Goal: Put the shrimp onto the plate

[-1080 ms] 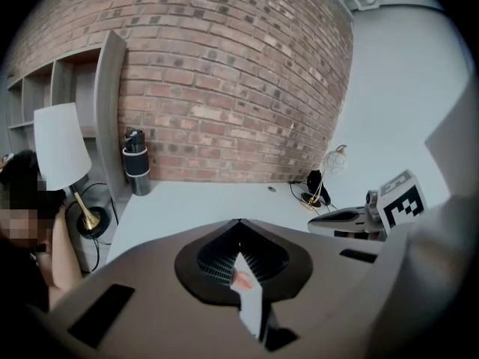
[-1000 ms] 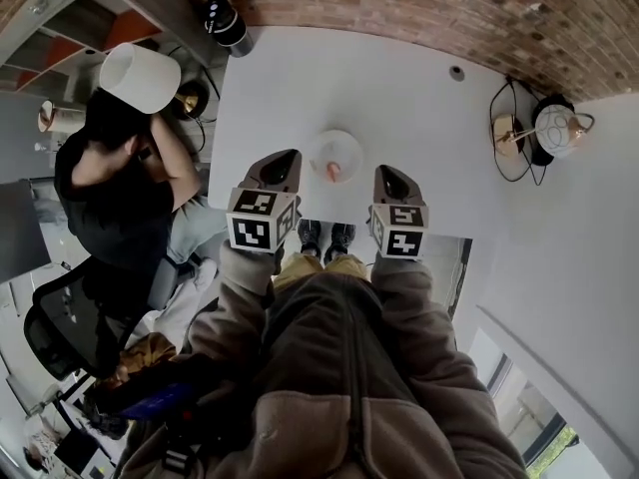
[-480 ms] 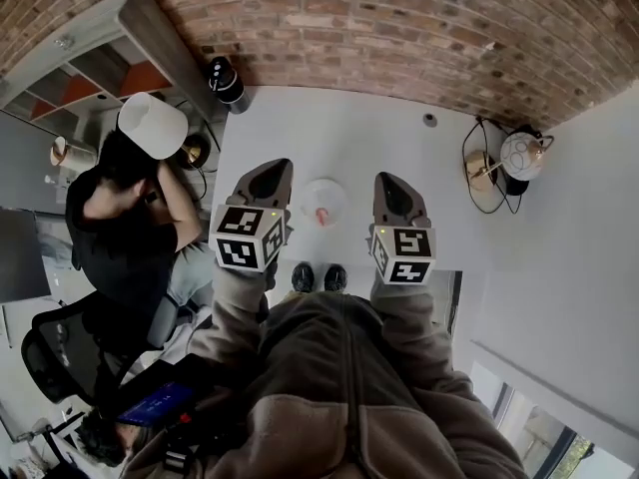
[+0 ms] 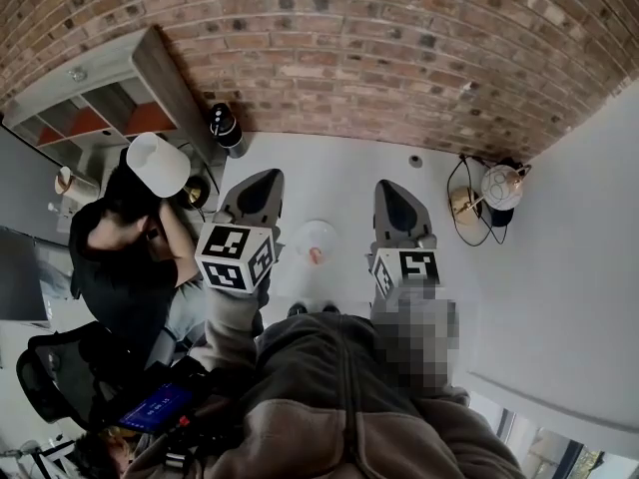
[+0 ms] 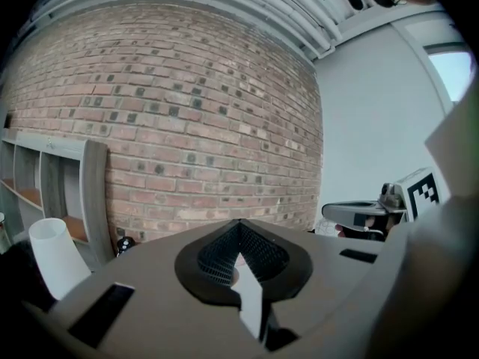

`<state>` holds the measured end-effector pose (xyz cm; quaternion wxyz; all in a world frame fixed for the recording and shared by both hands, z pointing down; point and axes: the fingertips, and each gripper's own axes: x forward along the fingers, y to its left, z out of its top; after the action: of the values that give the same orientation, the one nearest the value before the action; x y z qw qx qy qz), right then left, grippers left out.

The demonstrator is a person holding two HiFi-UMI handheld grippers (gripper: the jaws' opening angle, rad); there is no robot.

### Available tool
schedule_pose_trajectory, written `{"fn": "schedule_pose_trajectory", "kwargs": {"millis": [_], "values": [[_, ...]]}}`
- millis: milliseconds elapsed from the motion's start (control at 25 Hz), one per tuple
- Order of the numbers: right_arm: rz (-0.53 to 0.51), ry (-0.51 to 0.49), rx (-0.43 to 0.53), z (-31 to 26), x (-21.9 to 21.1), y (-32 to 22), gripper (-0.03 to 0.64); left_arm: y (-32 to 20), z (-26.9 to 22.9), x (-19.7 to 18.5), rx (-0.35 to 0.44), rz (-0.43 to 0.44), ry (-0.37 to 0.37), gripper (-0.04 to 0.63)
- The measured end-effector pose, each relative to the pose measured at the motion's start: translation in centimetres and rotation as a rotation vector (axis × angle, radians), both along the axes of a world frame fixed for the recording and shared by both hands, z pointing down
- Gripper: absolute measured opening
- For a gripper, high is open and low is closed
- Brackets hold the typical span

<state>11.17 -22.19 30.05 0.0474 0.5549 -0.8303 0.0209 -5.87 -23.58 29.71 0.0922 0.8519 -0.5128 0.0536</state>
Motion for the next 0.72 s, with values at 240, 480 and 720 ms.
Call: {"fn": "schedule_pose_trajectory", "kwargs": {"millis": [240, 480, 720], "values": [[0.003, -0.022, 0.126, -5.4, 0.0, -0.4, 0.002, -0.6, -4.6, -0.1, 0.091, 0.014, 0.013, 0.005], [0.006, -0.029, 0.188, -7.9, 0.0, -0.7, 0.002, -1.0, -7.7, 0.2, 0.175, 0.022, 0.003, 0.005], [0.008, -0.022, 0.226, -9.3, 0.4, -0.8, 0.002, -1.0, -9.7, 0.6, 0.241, 0.019, -0.01, 0.005]]}}
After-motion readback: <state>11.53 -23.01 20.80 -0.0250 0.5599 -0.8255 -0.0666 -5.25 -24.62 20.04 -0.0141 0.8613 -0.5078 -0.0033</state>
